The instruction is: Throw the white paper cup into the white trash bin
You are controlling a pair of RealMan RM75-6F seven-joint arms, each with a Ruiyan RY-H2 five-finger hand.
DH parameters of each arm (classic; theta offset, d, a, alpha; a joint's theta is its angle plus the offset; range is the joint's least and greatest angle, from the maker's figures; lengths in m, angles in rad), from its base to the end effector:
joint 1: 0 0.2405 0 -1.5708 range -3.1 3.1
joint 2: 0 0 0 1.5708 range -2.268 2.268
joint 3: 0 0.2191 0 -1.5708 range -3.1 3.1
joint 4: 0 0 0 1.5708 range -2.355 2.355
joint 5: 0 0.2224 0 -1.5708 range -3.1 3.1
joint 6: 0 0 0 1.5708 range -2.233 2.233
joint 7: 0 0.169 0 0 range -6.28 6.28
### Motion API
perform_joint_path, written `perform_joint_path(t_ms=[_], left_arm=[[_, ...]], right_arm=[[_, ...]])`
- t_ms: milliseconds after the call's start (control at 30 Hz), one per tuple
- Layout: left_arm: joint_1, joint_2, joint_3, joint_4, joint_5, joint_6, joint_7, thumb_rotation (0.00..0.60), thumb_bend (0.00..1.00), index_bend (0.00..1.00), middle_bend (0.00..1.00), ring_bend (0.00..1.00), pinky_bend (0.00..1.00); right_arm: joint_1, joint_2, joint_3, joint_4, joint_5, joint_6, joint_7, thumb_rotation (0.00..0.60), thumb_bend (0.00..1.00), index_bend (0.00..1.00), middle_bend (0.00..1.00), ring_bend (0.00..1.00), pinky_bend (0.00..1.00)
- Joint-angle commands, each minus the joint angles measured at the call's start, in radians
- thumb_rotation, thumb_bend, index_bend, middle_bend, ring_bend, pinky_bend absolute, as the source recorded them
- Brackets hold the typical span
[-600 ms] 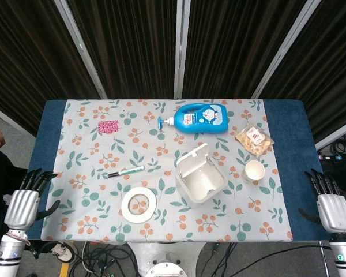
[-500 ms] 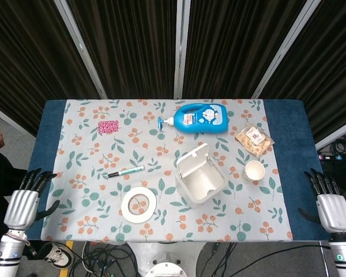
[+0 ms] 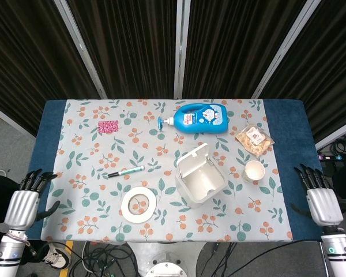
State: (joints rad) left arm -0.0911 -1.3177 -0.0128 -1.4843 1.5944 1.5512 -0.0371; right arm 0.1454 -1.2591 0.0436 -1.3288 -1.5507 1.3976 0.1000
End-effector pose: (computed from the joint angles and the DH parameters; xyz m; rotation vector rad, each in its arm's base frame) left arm -0.2662 0.1968 0.0833 -1.4155 -0.9254 -1.0603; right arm -0.3121 -0.2245 0.1026 1.5018 -0.8850 0.8724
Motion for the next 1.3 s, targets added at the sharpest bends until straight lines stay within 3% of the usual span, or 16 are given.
perform_joint_path(t_ms=[33,367,567,833,1033,1200,1300], left_arm=[[0.002,-0.001,0.001,0.002,0.000,0.002,-0.002,0.600,0.24,0.22,0.19,0.08,0.11],[0.008,-0.004,0.004,0.021,-0.008,0.002,-0.018,0.600,0.24,0.22,0.19,0.08,0.11],[0.009,-0.004,0.004,0.028,-0.013,-0.003,-0.025,0.600,0.24,0.22,0.19,0.08,0.11],[0.010,-0.009,0.006,0.038,-0.017,-0.009,-0.032,0.600,0.24,0.22,0.19,0.08,0.11],[0.010,-0.011,0.006,0.041,-0.020,-0.012,-0.037,0.600,0.24,0.22,0.19,0.08,0.11],[0.010,-0.010,0.006,0.042,-0.019,-0.012,-0.038,0.600,0.24,0.22,0.19,0.08,0.11],[0.010,-0.010,0.006,0.042,-0.021,-0.015,-0.039,0.600,0.24,0.22,0.19,0.08,0.11]], right_arm=[[0.051,0.000,0.017,-0.053,0.011,-0.068,-0.063,0.600,0.05,0.00,0.00,0.00,0.00],[0.226,-0.060,0.086,-0.114,0.137,-0.325,-0.266,0.600,0.05,0.00,0.00,0.00,0.00],[0.283,-0.107,0.108,-0.099,0.221,-0.400,-0.344,0.600,0.06,0.00,0.00,0.00,0.00],[0.312,-0.118,0.103,-0.111,0.302,-0.443,-0.413,0.600,0.13,0.00,0.08,0.00,0.24],[0.310,-0.136,0.091,-0.103,0.294,-0.405,-0.420,0.600,0.18,0.01,0.22,0.16,0.41],[0.307,-0.143,0.081,-0.086,0.269,-0.377,-0.393,0.600,0.22,0.21,0.39,0.33,0.56],[0.302,-0.143,0.075,-0.076,0.249,-0.356,-0.373,0.600,0.23,0.28,0.43,0.37,0.60]])
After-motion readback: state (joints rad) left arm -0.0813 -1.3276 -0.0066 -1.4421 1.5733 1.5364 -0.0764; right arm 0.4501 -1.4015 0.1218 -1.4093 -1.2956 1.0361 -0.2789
